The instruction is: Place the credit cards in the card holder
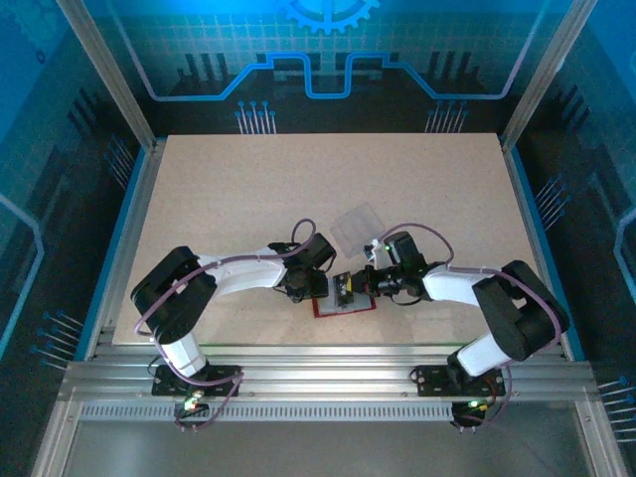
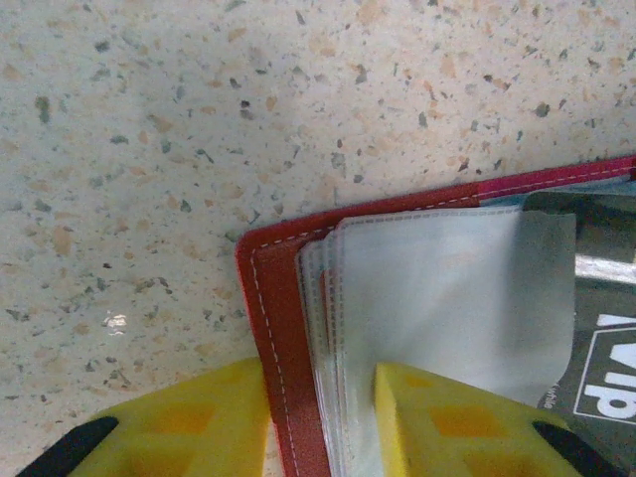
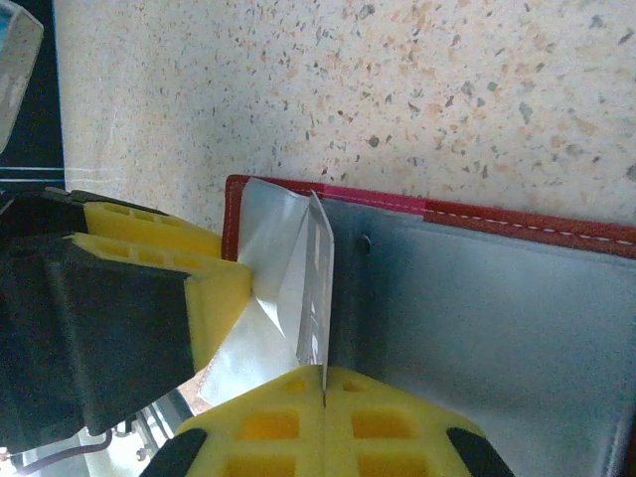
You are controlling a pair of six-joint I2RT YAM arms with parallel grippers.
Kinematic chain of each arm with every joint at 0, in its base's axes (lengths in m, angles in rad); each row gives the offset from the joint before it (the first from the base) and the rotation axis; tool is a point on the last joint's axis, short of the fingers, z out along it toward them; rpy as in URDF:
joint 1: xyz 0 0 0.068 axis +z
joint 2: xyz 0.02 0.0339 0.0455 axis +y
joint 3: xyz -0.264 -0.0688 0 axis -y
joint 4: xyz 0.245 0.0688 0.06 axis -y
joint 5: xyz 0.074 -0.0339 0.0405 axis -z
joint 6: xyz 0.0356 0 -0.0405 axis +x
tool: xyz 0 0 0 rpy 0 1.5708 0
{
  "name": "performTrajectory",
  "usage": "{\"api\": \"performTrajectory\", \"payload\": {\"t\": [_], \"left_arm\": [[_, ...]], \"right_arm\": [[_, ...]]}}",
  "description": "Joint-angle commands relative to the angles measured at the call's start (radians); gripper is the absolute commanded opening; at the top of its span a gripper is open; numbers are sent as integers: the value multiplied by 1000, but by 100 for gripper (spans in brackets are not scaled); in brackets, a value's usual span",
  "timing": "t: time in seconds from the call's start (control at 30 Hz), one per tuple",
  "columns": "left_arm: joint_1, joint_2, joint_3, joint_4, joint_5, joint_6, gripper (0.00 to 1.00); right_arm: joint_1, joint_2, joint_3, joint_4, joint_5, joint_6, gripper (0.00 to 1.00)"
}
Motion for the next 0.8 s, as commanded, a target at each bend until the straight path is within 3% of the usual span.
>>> {"api": "performTrajectory", "payload": {"t": [0.0,0.77], "left_arm": [[-13,35,-45,-26,-6,-14,34],[-22,30,-50,-5,11,-13,36]], "right_arm": [[12,-30,-22,-65,38,9,0],[54,-7,-26,-87,40,38,0]]}}
